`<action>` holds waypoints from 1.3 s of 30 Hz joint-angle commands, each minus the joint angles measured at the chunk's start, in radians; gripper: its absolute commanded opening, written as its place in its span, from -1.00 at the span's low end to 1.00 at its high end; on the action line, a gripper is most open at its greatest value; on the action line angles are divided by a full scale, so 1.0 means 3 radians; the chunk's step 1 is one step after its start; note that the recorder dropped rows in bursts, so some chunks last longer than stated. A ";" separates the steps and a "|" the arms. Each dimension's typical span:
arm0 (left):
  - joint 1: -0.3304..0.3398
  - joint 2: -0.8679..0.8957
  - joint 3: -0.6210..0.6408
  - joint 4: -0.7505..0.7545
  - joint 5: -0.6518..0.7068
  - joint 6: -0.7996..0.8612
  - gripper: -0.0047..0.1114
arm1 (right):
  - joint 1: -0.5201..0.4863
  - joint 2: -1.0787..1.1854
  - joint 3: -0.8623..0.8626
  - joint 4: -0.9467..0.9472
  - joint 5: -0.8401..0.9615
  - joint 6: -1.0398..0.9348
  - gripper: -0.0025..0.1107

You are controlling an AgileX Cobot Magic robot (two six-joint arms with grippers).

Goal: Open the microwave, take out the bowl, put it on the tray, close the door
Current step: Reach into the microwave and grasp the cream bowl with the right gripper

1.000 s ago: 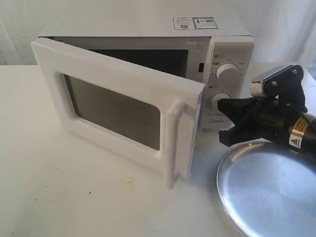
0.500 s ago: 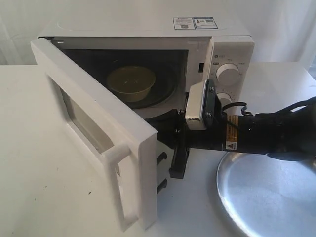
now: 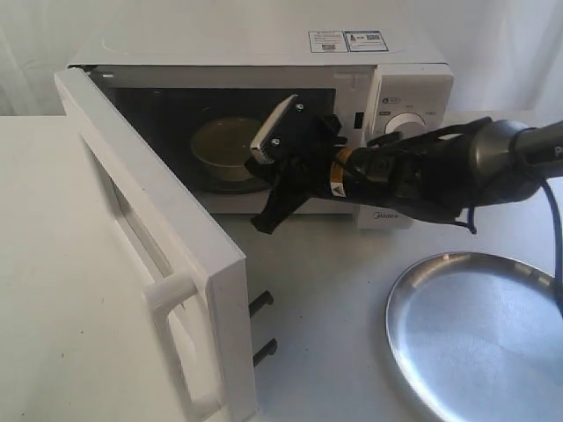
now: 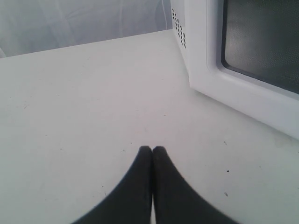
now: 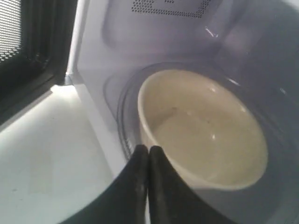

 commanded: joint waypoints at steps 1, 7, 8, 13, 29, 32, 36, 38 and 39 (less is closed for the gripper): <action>-0.0013 -0.0007 -0.0003 0.0000 -0.0003 -0.0005 -0.92 | 0.0047 0.0029 -0.0196 -0.0056 0.0295 -0.0308 -0.73; -0.0013 -0.0007 -0.0003 0.0000 -0.0003 -0.0005 -0.92 | 0.0047 0.0099 -0.0235 -0.0070 0.0430 -0.0716 0.19; -0.0013 -0.0007 -0.0003 0.0000 -0.0003 -0.0005 -0.92 | 0.0047 0.0125 -0.0241 -0.0070 0.0455 -0.0804 0.19; -0.0013 -0.0007 -0.0003 0.0000 -0.0003 -0.0005 -0.92 | 0.0047 0.0273 -0.0288 -0.0070 0.0578 -0.1001 0.15; -0.0013 -0.0007 -0.0003 0.0000 -0.0003 -0.0005 -0.92 | 0.0047 0.0319 -0.0321 -0.0040 0.0175 -0.1335 0.15; -0.0013 -0.0007 -0.0003 0.0000 -0.0003 -0.0005 -0.92 | 0.0047 0.0383 -0.0427 -0.0040 0.0195 -0.1321 0.15; -0.0013 -0.0007 -0.0003 0.0000 -0.0003 -0.0005 -0.92 | 0.0049 0.0600 -0.0731 -0.0046 0.0366 -0.1308 0.14; -0.0013 -0.0007 -0.0003 0.0000 -0.0003 -0.0005 -0.92 | 0.0049 0.0684 -0.0875 -0.0046 0.0483 -0.1308 0.14; -0.0013 -0.0007 -0.0003 0.0000 -0.0003 -0.0005 -0.92 | 0.0049 0.0728 -0.0936 -0.0046 0.0517 -0.1308 0.14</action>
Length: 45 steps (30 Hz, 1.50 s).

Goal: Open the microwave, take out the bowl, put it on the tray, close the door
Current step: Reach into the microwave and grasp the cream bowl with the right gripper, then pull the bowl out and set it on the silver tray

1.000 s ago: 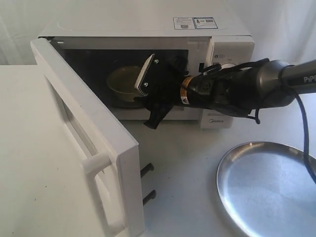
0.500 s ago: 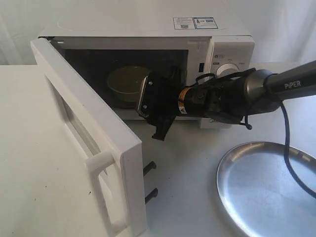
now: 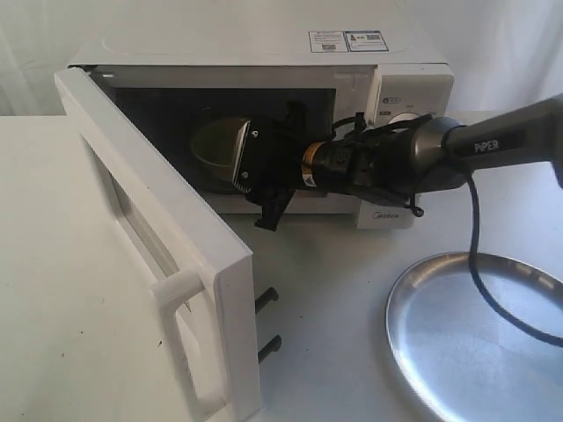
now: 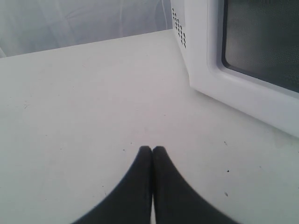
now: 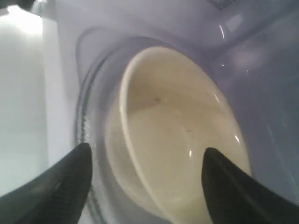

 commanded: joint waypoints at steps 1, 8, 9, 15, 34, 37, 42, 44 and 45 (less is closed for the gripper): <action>-0.0013 -0.0007 -0.0003 0.0000 -0.0009 -0.0005 -0.92 | 0.0008 0.0178 -0.0270 0.0002 0.0159 -0.0004 0.14; -0.0013 -0.0007 -0.0003 0.0000 -0.0009 -0.0005 -0.92 | 0.0008 0.0480 -0.0570 0.0341 0.0189 0.0035 -0.87; -0.0013 -0.0007 -0.0003 0.0000 -0.0009 -0.0005 -0.92 | 0.0008 0.0480 -0.0570 0.0340 0.0189 0.0160 -0.95; -0.0013 -0.0007 -0.0003 0.0000 -0.0009 -0.0005 -0.92 | 0.0037 0.0204 -0.0282 0.0276 0.0033 0.0728 -0.96; -0.0013 -0.0007 -0.0003 0.0000 -0.0009 -0.0005 -0.92 | 0.0037 -0.2558 0.2399 -0.2579 0.0302 0.5255 -0.96; -0.0013 -0.0007 -0.0003 0.0000 -0.0009 -0.0005 -0.92 | 0.0037 -0.2948 0.2846 -0.2745 0.1037 0.5616 -0.96; -0.0013 -0.0007 -0.0003 0.0000 -0.0009 -0.0005 -0.92 | 0.0037 -0.3151 0.3330 -0.2704 0.1550 0.5747 -0.96; -0.0013 -0.0007 -0.0003 0.0000 -0.0009 -0.0005 -0.92 | 0.0037 -0.3118 0.3412 -0.2689 0.1599 0.5747 -0.96; -0.0013 -0.0007 -0.0003 0.0000 -0.0009 -0.0005 -0.92 | 0.0037 -0.3100 0.3433 -0.2689 0.1650 0.5753 -0.96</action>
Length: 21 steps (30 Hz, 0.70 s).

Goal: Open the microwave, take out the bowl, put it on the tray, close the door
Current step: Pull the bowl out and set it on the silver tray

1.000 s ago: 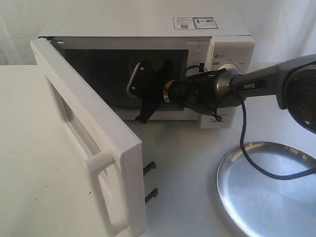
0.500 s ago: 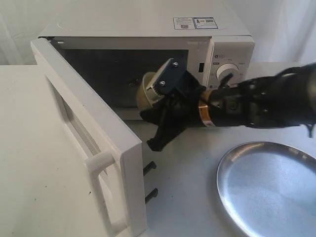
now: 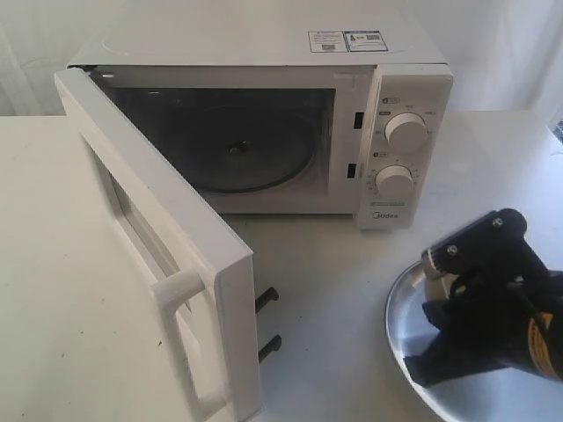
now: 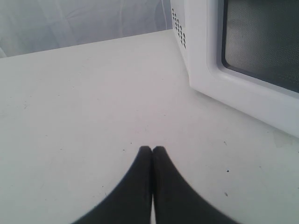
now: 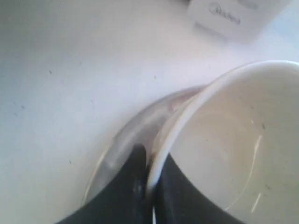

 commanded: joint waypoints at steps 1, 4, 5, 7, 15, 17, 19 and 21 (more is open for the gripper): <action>-0.0013 -0.0007 -0.0003 0.0000 -0.0009 -0.0005 -0.92 | 0.0010 0.0035 0.0169 0.0011 0.0252 0.0060 -0.96; -0.0013 -0.0007 -0.0003 0.0000 -0.0009 -0.0005 -0.92 | 0.0010 0.0094 0.0169 0.0040 0.0349 0.0072 -0.96; -0.0013 -0.0007 -0.0003 0.0000 -0.0009 -0.0005 -0.92 | 0.0010 0.0100 0.0169 0.0040 0.0356 0.0072 -0.96; -0.0013 -0.0007 -0.0003 0.0000 -0.0009 -0.0005 -0.92 | 0.0010 0.0100 0.0169 0.0079 0.0365 0.0072 -0.95; -0.0013 -0.0007 -0.0003 0.0000 -0.0009 -0.0005 -0.92 | 0.0010 0.0100 0.0169 0.0128 0.0398 0.0072 -0.35; -0.0013 -0.0007 -0.0003 0.0000 -0.0009 -0.0005 -0.92 | 0.0010 0.0100 0.0169 0.0128 0.0398 0.0072 -0.10; -0.0013 -0.0007 -0.0003 0.0000 -0.0009 -0.0005 -0.92 | 0.0010 0.0051 0.0143 0.0128 0.0403 0.0102 -0.04; -0.0013 -0.0007 -0.0003 0.0000 -0.0009 -0.0005 -0.92 | 0.0010 -0.0059 0.0108 0.0128 0.0256 0.0134 -0.16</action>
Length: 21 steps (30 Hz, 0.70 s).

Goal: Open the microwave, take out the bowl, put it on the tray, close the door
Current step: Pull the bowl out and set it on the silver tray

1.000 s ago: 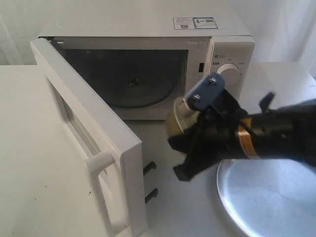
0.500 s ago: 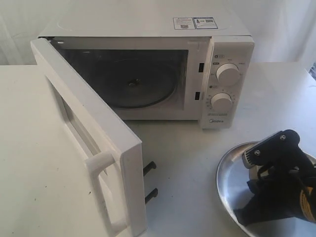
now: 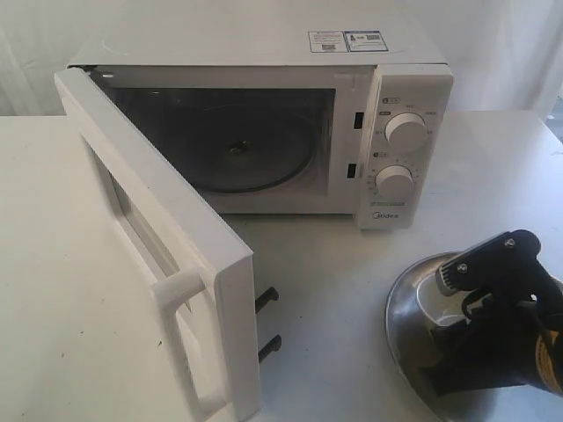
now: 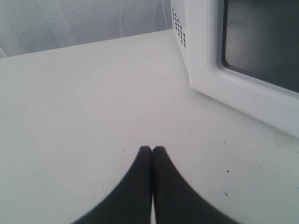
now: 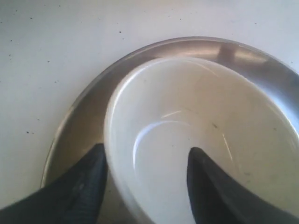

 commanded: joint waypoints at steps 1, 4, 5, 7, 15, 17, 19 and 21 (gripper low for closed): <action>-0.0013 -0.0007 -0.0003 0.0000 -0.0009 -0.0005 -0.92 | 0.0010 -0.0236 -0.0082 0.0004 -0.0266 0.0074 -0.29; -0.0013 -0.0007 -0.0003 0.0000 -0.0009 -0.0005 -0.92 | 0.0010 -0.0579 -0.0178 -0.0008 -0.0795 0.0040 -0.64; -0.0013 -0.0007 -0.0003 0.0000 -0.0009 -0.0005 -0.92 | 0.0010 -0.0726 -0.0209 -0.0008 -0.1041 0.0006 -0.76; -0.0013 -0.0007 -0.0003 0.0000 -0.0009 -0.0005 -0.92 | 0.0010 -0.1037 -0.0285 0.0037 -0.1564 -0.0102 -0.96; -0.0013 -0.0007 -0.0003 0.0000 -0.0009 -0.0005 -0.92 | 0.0010 -0.1386 -0.0762 0.0947 -0.2892 -0.1070 -0.96; -0.0013 -0.0007 -0.0003 0.0000 -0.0009 -0.0005 -0.92 | 0.0010 -0.1178 -0.0955 0.0961 -0.3114 -0.1146 -0.96; -0.0013 -0.0007 -0.0003 0.0000 -0.0009 -0.0005 -0.92 | 0.0018 -0.0889 -0.1152 0.0964 -0.3439 -0.1142 -0.96; -0.0013 -0.0007 -0.0003 0.0000 -0.0009 -0.0005 -0.92 | 0.0056 -0.0634 -0.1307 0.0956 -0.3731 -0.1142 -0.96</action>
